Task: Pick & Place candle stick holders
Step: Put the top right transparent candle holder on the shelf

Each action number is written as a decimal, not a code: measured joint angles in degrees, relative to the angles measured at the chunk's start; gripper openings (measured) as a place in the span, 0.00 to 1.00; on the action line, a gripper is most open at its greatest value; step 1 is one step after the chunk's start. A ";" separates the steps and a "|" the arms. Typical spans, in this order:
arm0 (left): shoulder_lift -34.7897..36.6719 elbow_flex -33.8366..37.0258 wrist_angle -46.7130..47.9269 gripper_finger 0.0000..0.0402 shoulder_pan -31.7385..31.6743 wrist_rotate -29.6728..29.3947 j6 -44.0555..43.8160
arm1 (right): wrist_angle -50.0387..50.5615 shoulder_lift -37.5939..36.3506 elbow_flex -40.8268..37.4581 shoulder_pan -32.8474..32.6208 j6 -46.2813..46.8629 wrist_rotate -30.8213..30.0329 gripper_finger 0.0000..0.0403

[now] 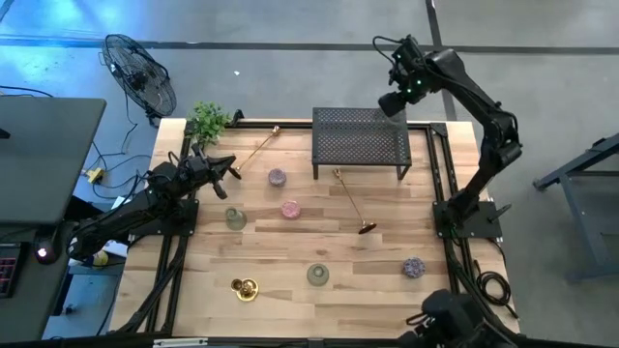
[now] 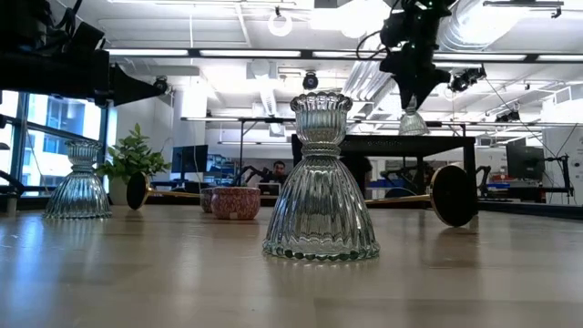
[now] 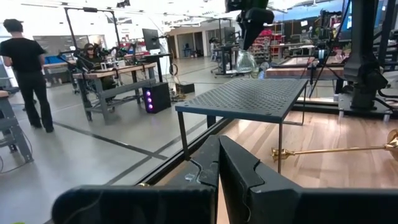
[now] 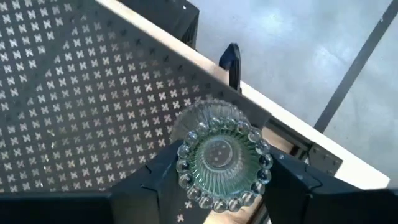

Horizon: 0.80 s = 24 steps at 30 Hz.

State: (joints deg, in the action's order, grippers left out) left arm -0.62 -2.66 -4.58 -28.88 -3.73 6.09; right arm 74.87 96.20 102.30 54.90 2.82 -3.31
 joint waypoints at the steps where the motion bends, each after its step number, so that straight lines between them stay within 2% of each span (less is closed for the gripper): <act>1: 0.00 0.00 0.00 0.00 0.00 0.00 0.04 | -0.45 0.04 0.00 0.33 -0.08 0.07 0.40; 6: 0.00 0.00 -0.02 0.00 0.02 0.00 0.09 | -2.17 0.88 0.00 0.49 -0.38 0.03 0.38; 12: 0.00 0.00 -0.04 0.00 0.01 0.00 0.08 | -2.12 2.51 -0.02 0.49 -0.03 -0.22 0.43; 20: 0.00 0.00 -0.06 0.00 0.02 0.00 0.07 | -2.10 3.67 -0.04 0.63 -0.30 -0.70 0.38; 24: 0.00 0.00 -0.07 0.00 0.02 0.00 0.07 | -1.33 3.67 -0.04 0.65 -0.12 -0.76 0.42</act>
State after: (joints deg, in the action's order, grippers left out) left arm -0.62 -2.66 -4.64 -28.87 -3.73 6.15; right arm 73.54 99.88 102.26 55.55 2.70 -4.06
